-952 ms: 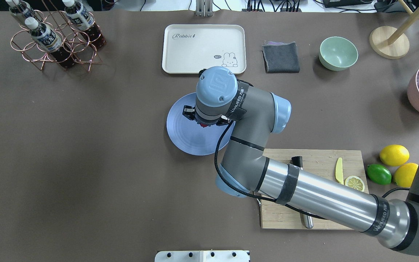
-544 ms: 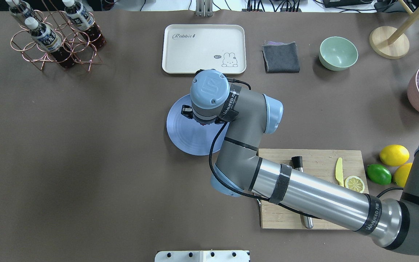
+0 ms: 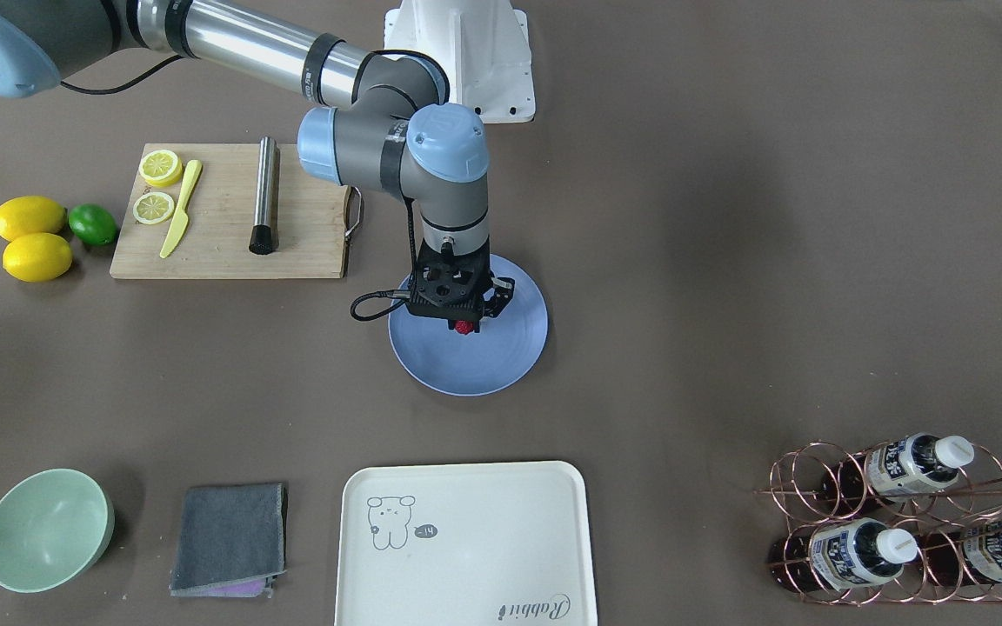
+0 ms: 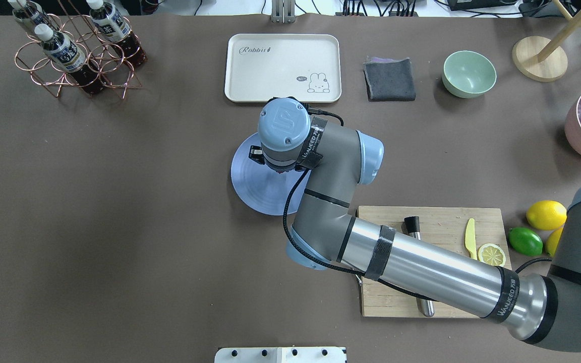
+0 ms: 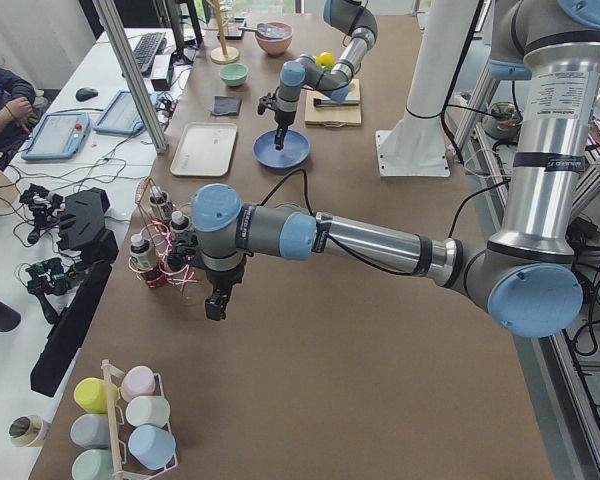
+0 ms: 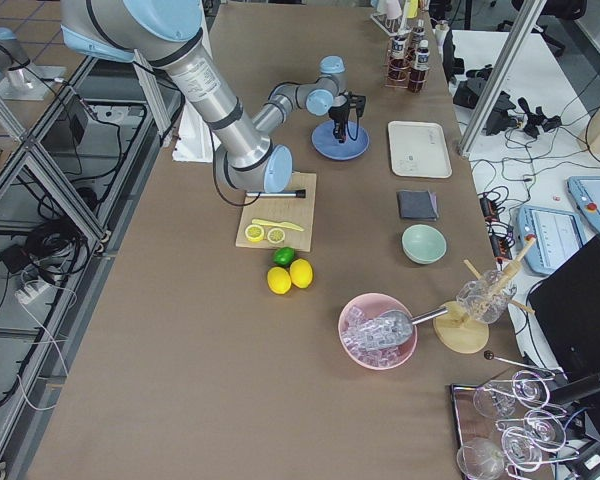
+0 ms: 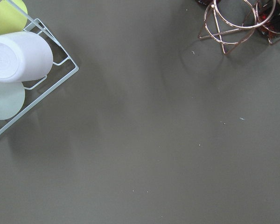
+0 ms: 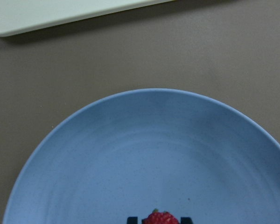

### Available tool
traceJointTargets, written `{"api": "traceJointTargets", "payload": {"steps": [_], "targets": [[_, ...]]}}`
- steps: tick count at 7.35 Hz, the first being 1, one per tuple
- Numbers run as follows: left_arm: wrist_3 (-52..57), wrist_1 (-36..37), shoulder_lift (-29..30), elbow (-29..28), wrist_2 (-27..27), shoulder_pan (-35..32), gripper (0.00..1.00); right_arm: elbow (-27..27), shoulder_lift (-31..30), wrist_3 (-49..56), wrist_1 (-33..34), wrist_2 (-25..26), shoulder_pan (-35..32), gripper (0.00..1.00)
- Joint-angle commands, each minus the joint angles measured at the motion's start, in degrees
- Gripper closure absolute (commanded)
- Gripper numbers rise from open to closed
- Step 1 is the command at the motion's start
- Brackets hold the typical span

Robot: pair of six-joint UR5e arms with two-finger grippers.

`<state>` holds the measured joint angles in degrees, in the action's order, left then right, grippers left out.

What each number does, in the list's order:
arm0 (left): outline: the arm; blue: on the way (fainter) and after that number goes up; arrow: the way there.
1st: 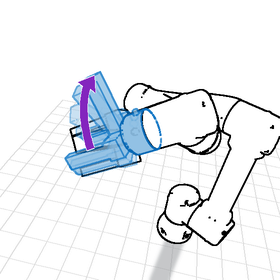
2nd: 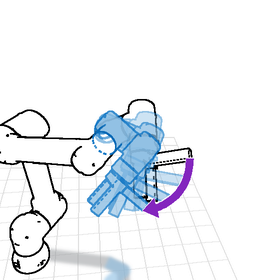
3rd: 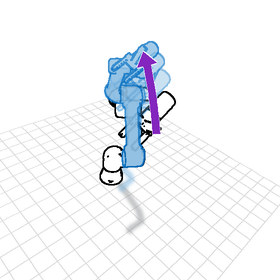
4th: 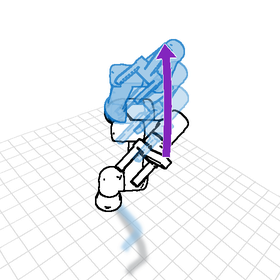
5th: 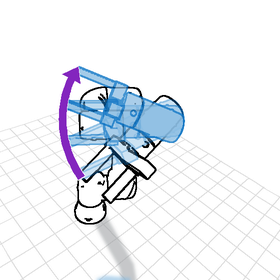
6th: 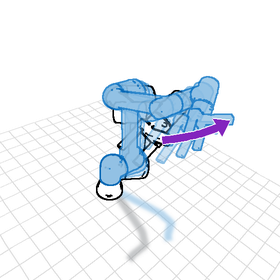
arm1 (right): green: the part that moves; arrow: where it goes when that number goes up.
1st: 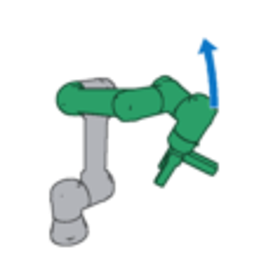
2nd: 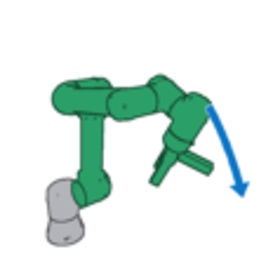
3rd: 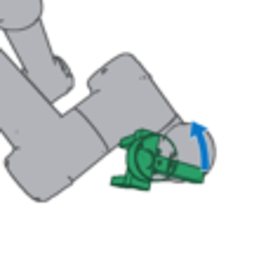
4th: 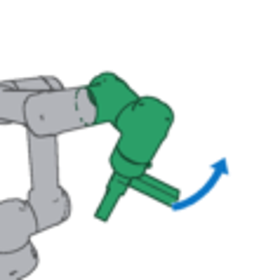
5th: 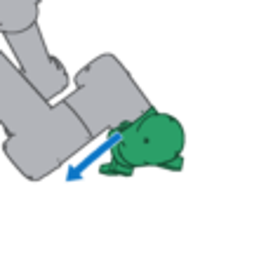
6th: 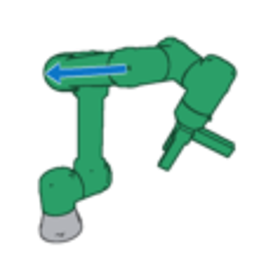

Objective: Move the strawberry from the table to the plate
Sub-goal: 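Lower the strawberry onto the blue plate and open the right gripper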

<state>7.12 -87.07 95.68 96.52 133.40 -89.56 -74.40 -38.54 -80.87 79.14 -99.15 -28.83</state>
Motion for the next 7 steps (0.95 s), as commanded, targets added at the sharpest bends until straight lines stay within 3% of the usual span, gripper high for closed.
{"api": "traceJointTargets", "payload": {"steps": [1,3,4,5,7], "targets": [[0.0,0.1,0.1,0.0,0.0,0.0,0.02,0.2,0.0,0.1,0.0,0.0,0.5,1.00],[-0.1,0.0,0.0,0.0,0.0,0.0,0.02,0.3,-0.1,0.1,0.0,0.0,0.8,1.00],[-0.1,-0.1,-0.2,0.2,0.1,0.0,0.02,0.7,-0.2,0.2,0.0,0.1,0.9,0.37],[0.0,-0.1,-0.2,0.2,0.1,0.0,0.02,0.7,-0.1,2.2,0.0,0.1,0.8,0.00],[0.0,-0.1,-0.2,0.2,0.2,-0.1,0.02,-0.1,0.0,3.5,-0.1,-0.4,-0.6,0.00]]}}
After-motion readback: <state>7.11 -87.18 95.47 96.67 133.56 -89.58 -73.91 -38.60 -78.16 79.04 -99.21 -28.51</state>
